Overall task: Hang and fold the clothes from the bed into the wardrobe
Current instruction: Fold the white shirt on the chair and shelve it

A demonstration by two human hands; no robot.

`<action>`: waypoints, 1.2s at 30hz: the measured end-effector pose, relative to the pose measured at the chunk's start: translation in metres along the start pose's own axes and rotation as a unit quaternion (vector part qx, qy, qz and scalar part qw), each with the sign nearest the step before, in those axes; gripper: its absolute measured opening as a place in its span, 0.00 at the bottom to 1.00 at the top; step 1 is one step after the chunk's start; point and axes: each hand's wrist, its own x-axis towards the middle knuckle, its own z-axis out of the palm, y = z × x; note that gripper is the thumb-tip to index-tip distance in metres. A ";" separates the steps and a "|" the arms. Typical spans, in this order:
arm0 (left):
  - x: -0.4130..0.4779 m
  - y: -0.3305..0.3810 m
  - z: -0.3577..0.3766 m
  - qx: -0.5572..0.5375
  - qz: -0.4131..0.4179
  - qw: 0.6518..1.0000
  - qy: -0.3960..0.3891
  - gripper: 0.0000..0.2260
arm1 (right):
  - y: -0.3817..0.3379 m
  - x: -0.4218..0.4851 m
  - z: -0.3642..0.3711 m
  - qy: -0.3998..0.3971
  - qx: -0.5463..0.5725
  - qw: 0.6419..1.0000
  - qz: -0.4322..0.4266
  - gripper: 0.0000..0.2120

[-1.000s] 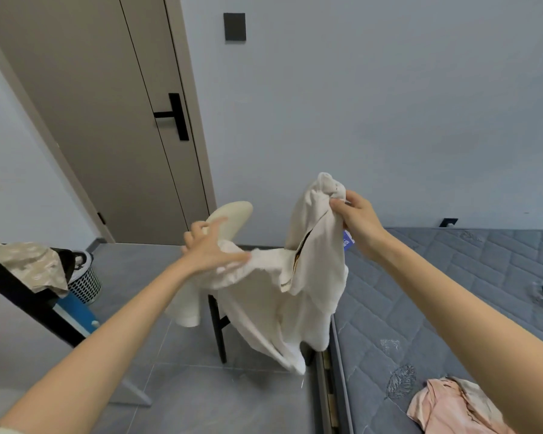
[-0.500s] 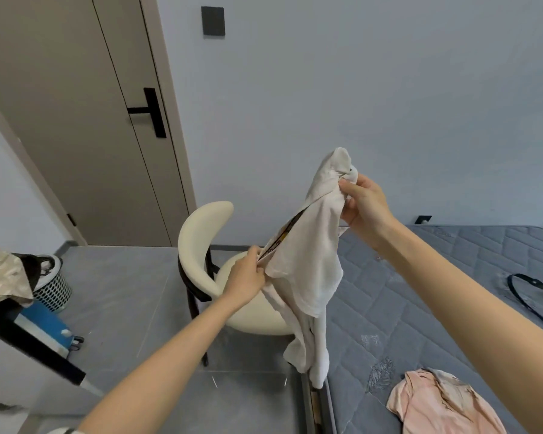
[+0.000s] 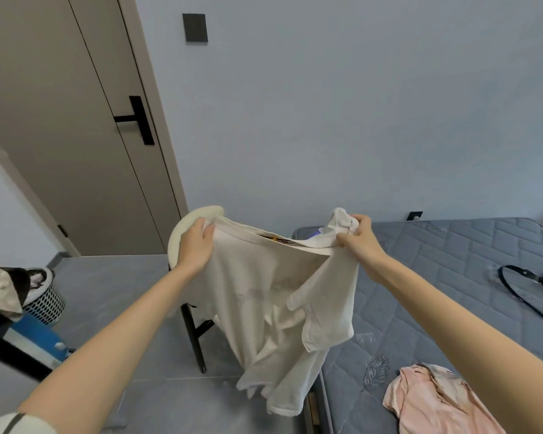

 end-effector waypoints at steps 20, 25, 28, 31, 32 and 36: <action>-0.003 0.053 -0.040 0.019 0.089 0.991 0.095 0.09 | 0.053 -0.007 -0.009 -0.046 -0.212 0.970 -0.106 0.13; -0.011 0.049 -0.047 0.145 0.138 0.978 0.065 0.14 | 0.037 -0.007 -0.010 -0.064 -0.021 0.995 -0.073 0.11; -0.025 0.043 -0.035 0.171 0.151 0.974 0.008 0.13 | 0.035 -0.008 -0.016 -0.078 -0.141 0.976 -0.146 0.10; -0.037 0.039 -0.024 0.156 0.102 0.982 0.011 0.10 | 0.035 -0.011 -0.024 0.053 -0.094 0.985 -0.134 0.05; -0.040 0.036 -0.023 0.157 0.099 0.982 0.019 0.10 | 0.035 -0.010 -0.030 0.095 -0.059 0.986 -0.122 0.04; -0.046 0.034 -0.033 0.154 0.181 0.971 0.022 0.14 | 0.026 -0.008 -0.054 0.205 -0.035 0.968 -0.142 0.19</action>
